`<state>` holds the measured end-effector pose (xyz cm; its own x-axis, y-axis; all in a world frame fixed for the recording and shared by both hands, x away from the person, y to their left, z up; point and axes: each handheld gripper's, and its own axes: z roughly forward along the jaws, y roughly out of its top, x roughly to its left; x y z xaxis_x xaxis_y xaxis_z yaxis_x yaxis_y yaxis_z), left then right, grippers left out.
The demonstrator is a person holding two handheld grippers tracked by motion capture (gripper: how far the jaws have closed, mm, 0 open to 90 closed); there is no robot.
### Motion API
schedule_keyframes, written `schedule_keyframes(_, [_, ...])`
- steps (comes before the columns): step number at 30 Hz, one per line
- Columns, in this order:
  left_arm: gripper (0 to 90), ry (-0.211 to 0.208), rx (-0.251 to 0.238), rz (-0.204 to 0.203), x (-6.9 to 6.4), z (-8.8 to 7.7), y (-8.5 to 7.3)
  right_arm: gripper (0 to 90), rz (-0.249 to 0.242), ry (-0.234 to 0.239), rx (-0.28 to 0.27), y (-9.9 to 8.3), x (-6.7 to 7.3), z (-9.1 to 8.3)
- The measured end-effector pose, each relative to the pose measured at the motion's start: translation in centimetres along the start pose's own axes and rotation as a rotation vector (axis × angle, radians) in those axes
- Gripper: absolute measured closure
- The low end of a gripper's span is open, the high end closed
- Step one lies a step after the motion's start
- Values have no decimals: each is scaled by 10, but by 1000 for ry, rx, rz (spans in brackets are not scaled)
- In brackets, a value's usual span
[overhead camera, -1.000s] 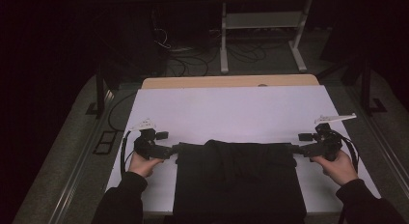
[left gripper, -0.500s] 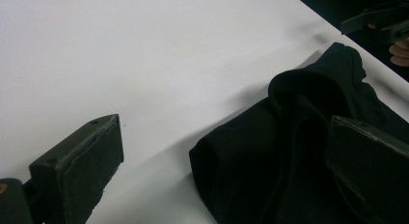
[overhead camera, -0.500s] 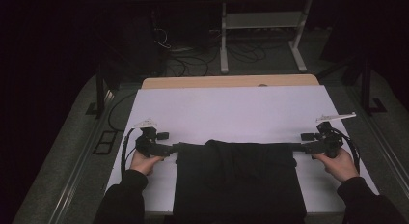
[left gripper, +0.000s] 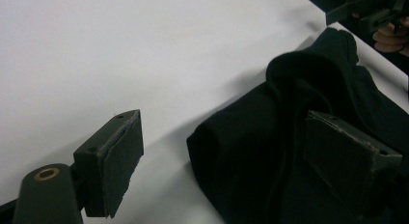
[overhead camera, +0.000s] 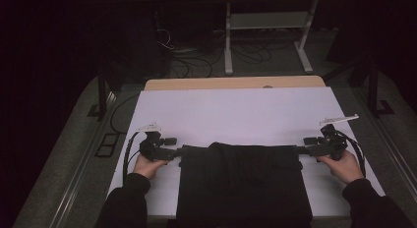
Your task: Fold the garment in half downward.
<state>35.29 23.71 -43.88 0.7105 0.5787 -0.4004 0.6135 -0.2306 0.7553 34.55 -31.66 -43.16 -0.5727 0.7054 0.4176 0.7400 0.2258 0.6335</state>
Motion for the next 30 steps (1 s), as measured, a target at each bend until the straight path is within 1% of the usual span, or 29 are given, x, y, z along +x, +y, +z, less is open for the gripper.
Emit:
schedule_keyframes(2, [154,-5,6,4,0,1,0,133,-2,2,-1,0,0,0])
schedule_keyframes(5, [179,-11,1,7,0,1,0,142,2,5,-3,0,0,0])
schedule_keyframes(9, [216,-14,-3,5,3,1,0,177,1,15,2,-2,-3,2])
schedule_keyframes(15, [269,-22,21,5,8,6,1,243,8,31,-2,-2,-5,1])
schedule_keyframes(18, [313,-33,21,13,8,7,1,274,12,42,8,-2,-7,3])
schedule_keyframes(19, [354,-26,21,22,7,8,1,278,11,41,10,-2,-8,4])
schedule_keyframes(21, [404,-39,21,26,7,8,1,314,11,48,21,-2,-9,6])
schedule_keyframes(23, [454,-39,28,34,4,10,1,373,5,56,22,-2,-9,7])
schedule_keyframes(26, [479,-48,42,43,1,12,2,442,-6,69,23,-2,-9,7])
schedule_keyframes(28, [512,-54,47,50,-1,13,3,489,-16,69,22,-2,-8,7])
schedule_keyframes(30, [542,-50,51,51,-2,13,4,530,-18,73,16,-1,-7,7])
